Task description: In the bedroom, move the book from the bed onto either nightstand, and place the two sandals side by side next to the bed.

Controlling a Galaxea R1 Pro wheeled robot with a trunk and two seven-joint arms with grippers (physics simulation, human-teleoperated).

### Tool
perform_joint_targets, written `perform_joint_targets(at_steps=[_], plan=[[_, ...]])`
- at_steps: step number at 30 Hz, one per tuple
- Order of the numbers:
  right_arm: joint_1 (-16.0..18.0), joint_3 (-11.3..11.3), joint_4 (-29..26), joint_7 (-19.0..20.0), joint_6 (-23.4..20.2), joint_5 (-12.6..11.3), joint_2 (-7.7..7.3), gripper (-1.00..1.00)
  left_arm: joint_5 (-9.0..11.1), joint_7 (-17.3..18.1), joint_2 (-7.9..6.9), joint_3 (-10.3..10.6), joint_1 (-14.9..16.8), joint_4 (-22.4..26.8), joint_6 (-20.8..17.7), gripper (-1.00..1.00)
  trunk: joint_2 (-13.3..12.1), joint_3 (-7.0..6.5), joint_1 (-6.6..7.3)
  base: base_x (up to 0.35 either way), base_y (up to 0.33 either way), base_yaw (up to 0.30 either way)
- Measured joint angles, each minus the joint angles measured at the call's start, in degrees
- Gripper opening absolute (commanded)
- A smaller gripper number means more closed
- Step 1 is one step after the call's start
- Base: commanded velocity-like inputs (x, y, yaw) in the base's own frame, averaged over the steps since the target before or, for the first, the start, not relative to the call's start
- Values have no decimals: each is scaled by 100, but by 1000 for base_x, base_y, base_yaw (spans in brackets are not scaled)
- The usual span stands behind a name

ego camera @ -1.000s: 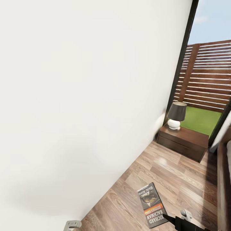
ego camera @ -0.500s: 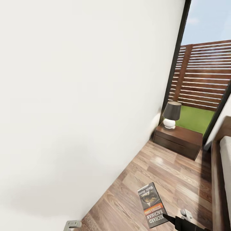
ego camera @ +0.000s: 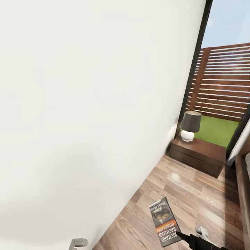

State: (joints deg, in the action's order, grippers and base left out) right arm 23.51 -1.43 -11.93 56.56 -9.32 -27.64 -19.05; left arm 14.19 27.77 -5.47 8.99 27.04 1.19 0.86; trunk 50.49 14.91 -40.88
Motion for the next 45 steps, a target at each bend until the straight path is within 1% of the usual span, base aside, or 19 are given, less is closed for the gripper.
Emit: perform_joint_targets(at_steps=[7, 45], plan=[[-1, 4, -2, 0, -1, -4, -1, -100, -2, 0, 4, 1, 0, -1, 2, 100, 0, 0, -3, 87, 42, -247], [-1, -5, -1, 1, 0, 4, -1, -100, -2, 0, 5, 1, 1, -2, 1, 100, -1, 0, -3, 1, 0, -276]])
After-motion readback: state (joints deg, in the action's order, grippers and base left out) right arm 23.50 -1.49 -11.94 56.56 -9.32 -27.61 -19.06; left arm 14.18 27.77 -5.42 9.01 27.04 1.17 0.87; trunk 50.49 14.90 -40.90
